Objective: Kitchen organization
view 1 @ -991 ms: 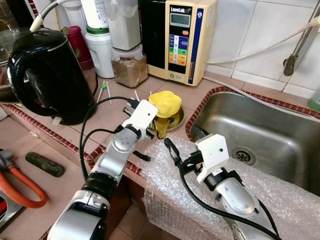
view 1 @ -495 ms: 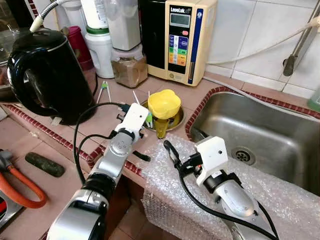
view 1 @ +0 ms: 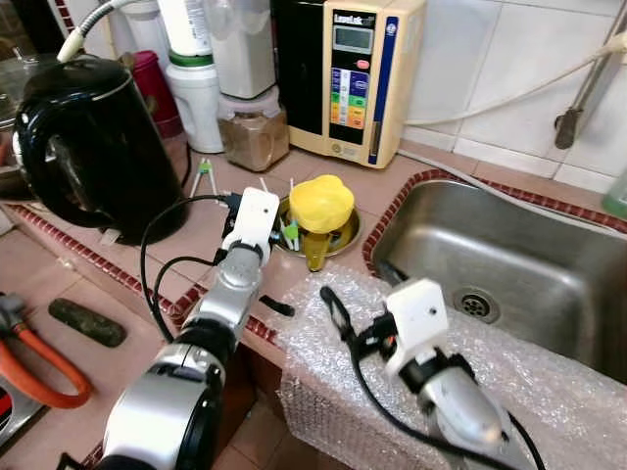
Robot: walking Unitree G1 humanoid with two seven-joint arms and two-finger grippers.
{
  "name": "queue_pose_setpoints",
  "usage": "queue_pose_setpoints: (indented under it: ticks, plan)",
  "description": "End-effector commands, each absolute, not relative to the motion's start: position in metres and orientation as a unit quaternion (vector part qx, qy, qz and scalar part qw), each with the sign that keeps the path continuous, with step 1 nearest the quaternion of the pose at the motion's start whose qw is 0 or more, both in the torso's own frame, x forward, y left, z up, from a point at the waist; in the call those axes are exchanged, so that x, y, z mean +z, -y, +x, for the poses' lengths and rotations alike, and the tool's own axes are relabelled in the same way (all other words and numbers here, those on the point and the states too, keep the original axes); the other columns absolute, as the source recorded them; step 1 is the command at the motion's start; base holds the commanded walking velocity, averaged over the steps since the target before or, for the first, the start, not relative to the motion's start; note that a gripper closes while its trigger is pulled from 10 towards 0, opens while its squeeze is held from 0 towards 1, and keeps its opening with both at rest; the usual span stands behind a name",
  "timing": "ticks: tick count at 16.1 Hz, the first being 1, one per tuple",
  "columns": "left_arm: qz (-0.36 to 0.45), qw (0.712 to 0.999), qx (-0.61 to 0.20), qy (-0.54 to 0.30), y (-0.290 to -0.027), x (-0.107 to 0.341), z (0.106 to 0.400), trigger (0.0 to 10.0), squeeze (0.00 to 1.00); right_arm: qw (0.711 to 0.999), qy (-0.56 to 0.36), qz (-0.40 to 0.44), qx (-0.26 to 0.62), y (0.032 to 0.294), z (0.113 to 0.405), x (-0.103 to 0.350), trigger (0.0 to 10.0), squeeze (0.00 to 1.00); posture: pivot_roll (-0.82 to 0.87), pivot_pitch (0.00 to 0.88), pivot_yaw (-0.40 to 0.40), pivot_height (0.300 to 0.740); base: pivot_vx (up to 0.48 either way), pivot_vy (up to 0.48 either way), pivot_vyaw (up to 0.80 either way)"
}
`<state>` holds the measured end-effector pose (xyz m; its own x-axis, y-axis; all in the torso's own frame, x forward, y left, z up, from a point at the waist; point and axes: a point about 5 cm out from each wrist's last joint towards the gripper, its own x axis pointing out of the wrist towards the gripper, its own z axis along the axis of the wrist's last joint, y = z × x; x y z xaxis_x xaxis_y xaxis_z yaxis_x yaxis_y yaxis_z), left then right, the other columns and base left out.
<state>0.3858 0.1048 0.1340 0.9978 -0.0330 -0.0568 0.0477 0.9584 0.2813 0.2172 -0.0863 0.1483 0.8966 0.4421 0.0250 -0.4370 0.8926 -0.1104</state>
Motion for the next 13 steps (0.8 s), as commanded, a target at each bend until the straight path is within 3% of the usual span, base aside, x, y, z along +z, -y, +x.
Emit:
queue_pose_setpoints:
  ticks: [1,4,5,11,13]
  plan:
    - [0.141,0.99,-0.015,-0.019,-0.104,0.14,0.389,10.0,1.0,0.972,0.032,-0.05,0.228,0.085,0.213,0.154,10.0,0.0,-0.11,0.0,0.037,0.74,0.0,0.0,0.0]
    - [0.147,0.989,-0.017,-0.03,-0.098,0.138,0.39,10.0,1.0,0.975,0.028,-0.05,0.215,0.088,0.207,0.157,10.0,0.0,-0.15,0.004,0.041,0.74,0.0,0.0,0.0]
    - [0.15,0.988,-0.005,-0.033,-0.098,0.138,0.39,10.0,0.0,0.976,0.021,-0.051,0.209,0.091,0.202,0.157,10.0,0.0,-0.17,0.013,0.041,0.74,0.0,0.0,0.0]
    - [0.134,0.991,0.012,-0.028,-0.087,0.137,0.388,10.0,0.0,0.975,0.006,-0.064,0.212,0.102,0.196,0.159,10.0,0.0,-0.21,0.0,-0.016,0.74,0.0,0.0,0.0]
    - [0.163,0.986,0.0,-0.033,-0.079,0.133,0.386,10.0,0.0,0.973,0.009,-0.076,0.219,0.104,0.199,0.162,10.0,0.0,-0.22,0.0,-0.029,0.74,0.0,0.0,0.0]
